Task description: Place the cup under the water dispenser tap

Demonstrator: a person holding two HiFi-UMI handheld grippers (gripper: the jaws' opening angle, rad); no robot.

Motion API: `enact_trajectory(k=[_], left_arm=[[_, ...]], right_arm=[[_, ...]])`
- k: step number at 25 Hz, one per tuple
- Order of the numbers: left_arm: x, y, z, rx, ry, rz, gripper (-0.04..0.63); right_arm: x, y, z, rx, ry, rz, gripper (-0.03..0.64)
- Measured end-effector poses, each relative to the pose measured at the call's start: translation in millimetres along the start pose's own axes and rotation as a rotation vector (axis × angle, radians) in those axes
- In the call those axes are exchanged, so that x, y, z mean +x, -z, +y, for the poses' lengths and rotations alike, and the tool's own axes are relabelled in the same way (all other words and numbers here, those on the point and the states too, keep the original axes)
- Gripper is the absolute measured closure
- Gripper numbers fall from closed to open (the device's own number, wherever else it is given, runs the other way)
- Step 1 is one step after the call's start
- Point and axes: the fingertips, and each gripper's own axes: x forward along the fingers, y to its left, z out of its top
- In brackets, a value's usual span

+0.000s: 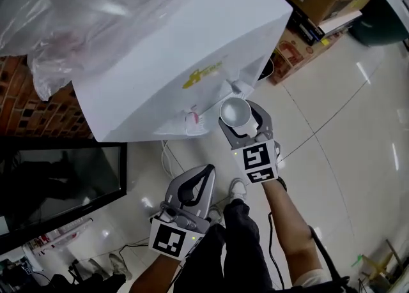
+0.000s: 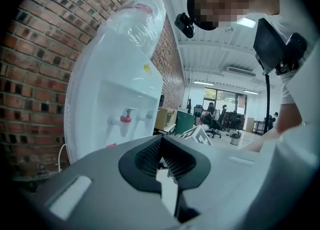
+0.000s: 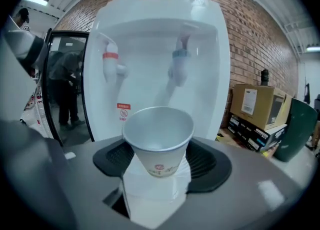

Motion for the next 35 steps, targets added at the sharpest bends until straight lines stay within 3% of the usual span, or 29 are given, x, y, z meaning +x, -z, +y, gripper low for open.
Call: enact_trajectory(k=[10, 20, 25, 31, 35], left_arm=[[13, 11, 4, -0.012, -0.008, 0.014, 0.602], [15, 13, 7, 0.002, -0.003, 0.024, 0.603], [15, 13, 8, -0.013, -0.009, 0.011, 0.603], [13, 18, 2, -0.009, 0.003, 0.029, 0.603], [10, 12, 2, -0.023, -0.013, -0.012, 0.603]], right_arm=[[35, 23, -12, 0.062, -0.025, 0.040, 0.288], [44, 30, -14, 0.098, -0.008, -0.003, 0.282], [45, 30, -13, 0.144, -0.008, -0.013, 0.229], [43, 32, -14, 0.148, 0.002, -0.013, 0.209], [33, 34, -15, 0.136, 0.014, -0.005, 0.209]])
